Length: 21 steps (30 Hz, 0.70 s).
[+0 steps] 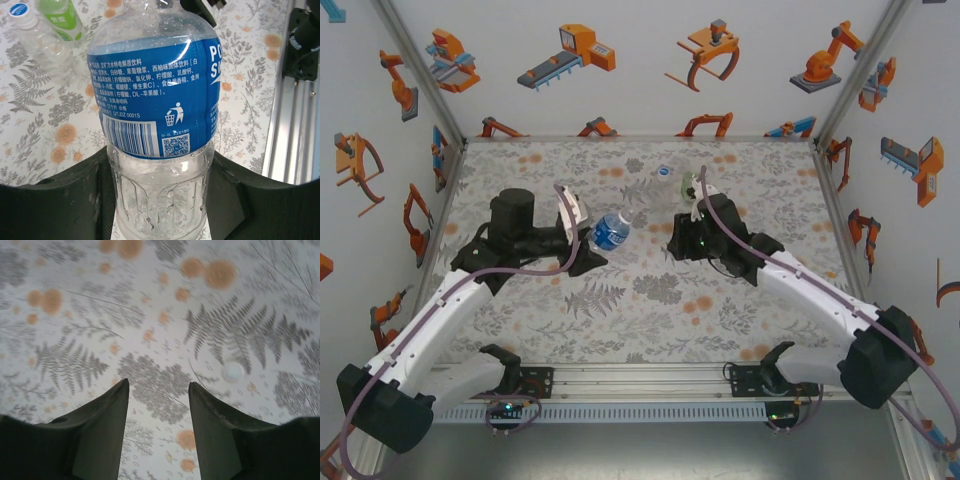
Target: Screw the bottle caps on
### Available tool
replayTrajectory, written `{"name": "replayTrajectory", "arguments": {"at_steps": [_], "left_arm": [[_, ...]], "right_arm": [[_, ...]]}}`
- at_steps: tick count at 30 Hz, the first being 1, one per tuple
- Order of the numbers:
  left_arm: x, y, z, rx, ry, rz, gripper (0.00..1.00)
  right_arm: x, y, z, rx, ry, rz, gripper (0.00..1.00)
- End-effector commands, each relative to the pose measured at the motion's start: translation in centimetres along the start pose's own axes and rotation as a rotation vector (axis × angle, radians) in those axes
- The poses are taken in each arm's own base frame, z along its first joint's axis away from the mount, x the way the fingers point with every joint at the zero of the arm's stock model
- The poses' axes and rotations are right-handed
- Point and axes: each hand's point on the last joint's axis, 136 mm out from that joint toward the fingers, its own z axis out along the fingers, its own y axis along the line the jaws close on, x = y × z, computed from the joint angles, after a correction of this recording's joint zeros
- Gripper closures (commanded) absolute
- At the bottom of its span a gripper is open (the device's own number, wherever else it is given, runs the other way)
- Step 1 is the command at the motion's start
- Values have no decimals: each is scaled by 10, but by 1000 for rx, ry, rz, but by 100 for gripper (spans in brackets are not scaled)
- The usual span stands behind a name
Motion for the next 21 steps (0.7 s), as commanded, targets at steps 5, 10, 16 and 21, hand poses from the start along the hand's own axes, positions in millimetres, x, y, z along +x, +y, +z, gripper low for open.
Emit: {"name": "replayTrajectory", "arguments": {"at_steps": [5,10,16,21], "left_arm": [[-7,10,-2,-52,-30,6,82],[-6,11,2,-47,-21,-12,83],[0,15,6,-51,-2,-42,83],[1,16,8,-40,17,-59,82]], "right_arm": [[24,-52,16,189,137,127,57],[31,-67,37,231,193,130,50],[34,-75,59,274,241,118,48],[39,-86,72,320,270,87,48]]}}
